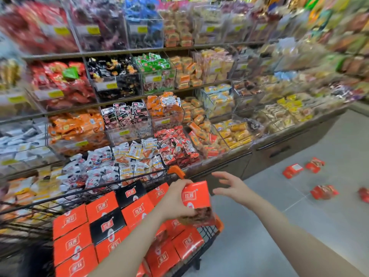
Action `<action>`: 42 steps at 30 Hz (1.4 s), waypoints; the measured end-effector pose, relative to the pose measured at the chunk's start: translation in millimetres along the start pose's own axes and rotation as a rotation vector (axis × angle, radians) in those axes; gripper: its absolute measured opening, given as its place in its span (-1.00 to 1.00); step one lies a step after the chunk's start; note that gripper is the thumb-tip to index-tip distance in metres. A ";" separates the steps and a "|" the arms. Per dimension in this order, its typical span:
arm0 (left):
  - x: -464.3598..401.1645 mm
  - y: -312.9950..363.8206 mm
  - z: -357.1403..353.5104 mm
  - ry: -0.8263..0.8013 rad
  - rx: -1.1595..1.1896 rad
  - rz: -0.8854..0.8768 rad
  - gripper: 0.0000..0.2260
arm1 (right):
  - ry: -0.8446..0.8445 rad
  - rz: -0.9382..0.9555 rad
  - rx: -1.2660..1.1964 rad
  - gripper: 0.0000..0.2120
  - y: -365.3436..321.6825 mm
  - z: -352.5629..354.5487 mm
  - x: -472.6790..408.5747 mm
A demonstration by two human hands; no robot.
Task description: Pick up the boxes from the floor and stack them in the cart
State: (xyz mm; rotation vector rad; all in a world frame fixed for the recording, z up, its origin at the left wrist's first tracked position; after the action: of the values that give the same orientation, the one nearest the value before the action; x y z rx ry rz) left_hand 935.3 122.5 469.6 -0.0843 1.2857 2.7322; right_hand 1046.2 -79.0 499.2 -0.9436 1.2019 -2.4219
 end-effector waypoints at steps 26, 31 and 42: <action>250.3 -131.5 -46.2 -0.088 -0.461 0.639 -0.28 | -0.413 0.501 0.940 -0.06 53.8 -216.2 -44.9; 250.3 -128.8 -43.1 -0.133 -0.496 0.625 -0.29 | -0.357 0.478 0.979 -0.03 64.3 -217.2 -42.2; 167.8 -117.6 18.3 -0.048 -0.518 0.474 -0.42 | -0.164 0.332 0.847 -0.27 28.1 -167.3 -42.2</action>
State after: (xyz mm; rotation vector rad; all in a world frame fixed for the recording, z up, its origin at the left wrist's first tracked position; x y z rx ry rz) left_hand 784.6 225.2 374.4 0.2734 0.6084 3.3777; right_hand 965.9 26.3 385.0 -0.5889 0.1781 -2.1802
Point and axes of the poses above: each hand's wrist, its own x-axis away from the middle knuckle, its own z-axis out of the back of the hand, y = z × x, the point moved 2 cm from there along -x, towards the middle knuckle, and after that the axes turned 11 degrees about -z, right-handed, at the moved point
